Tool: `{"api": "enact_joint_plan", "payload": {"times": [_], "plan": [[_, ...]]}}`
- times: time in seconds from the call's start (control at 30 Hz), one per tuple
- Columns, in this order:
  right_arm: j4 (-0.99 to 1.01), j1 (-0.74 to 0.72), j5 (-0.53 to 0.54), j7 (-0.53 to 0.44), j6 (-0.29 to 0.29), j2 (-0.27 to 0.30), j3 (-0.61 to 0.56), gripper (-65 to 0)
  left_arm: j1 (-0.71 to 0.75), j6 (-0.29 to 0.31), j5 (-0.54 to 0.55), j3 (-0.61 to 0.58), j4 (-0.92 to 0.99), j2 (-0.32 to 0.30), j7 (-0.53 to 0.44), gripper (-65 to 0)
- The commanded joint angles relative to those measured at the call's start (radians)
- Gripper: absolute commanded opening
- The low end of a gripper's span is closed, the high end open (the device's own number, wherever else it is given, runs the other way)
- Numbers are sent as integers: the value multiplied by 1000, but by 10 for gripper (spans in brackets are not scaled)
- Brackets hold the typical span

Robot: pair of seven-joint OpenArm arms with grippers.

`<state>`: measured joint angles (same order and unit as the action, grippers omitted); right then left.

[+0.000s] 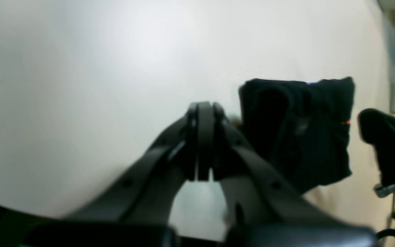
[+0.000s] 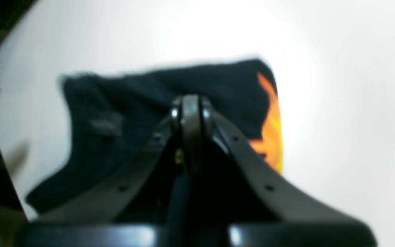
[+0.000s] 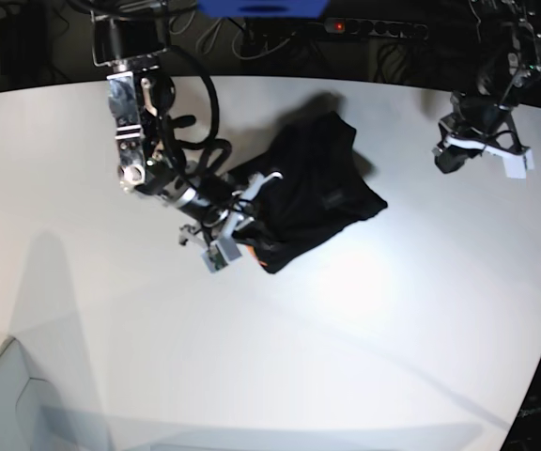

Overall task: Layout the t-shirt on the table in an organized manner, then fold the t-shirt properly
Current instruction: 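Move the left gripper to the folded bundle's free end, then grasp the bundle with both grippers and fold it over once more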

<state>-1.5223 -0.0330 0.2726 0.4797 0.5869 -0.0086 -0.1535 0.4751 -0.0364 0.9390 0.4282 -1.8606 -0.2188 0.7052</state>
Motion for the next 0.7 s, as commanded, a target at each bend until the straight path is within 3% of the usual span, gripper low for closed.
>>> {"api": "enact_joint_plan", "payload": {"times": [0.0, 0.1, 0.23, 0.43, 0.67], "plan": [[-40, -5, 20, -25, 8, -1, -1, -650, -2, 23, 50, 2, -20, -9, -14, -644], [-68, 14, 18, -23, 8, 0, -1, -636, -2, 131, 85, -21, -17, -4, -14, -626], [-74, 41, 20, -23, 8, 28, -1, -511, -6, 226, 91, -48, -15, 11, -15, -497], [-93, 61, 20, -25, 8, 51, 12, -365, -17, 231, 81, -55, 0, 78, -15, -287], [-183, 89, 20, -25, 8, 60, 36, -323, -98, 229, 81, -90, 128, 111, -15, -103]]}}
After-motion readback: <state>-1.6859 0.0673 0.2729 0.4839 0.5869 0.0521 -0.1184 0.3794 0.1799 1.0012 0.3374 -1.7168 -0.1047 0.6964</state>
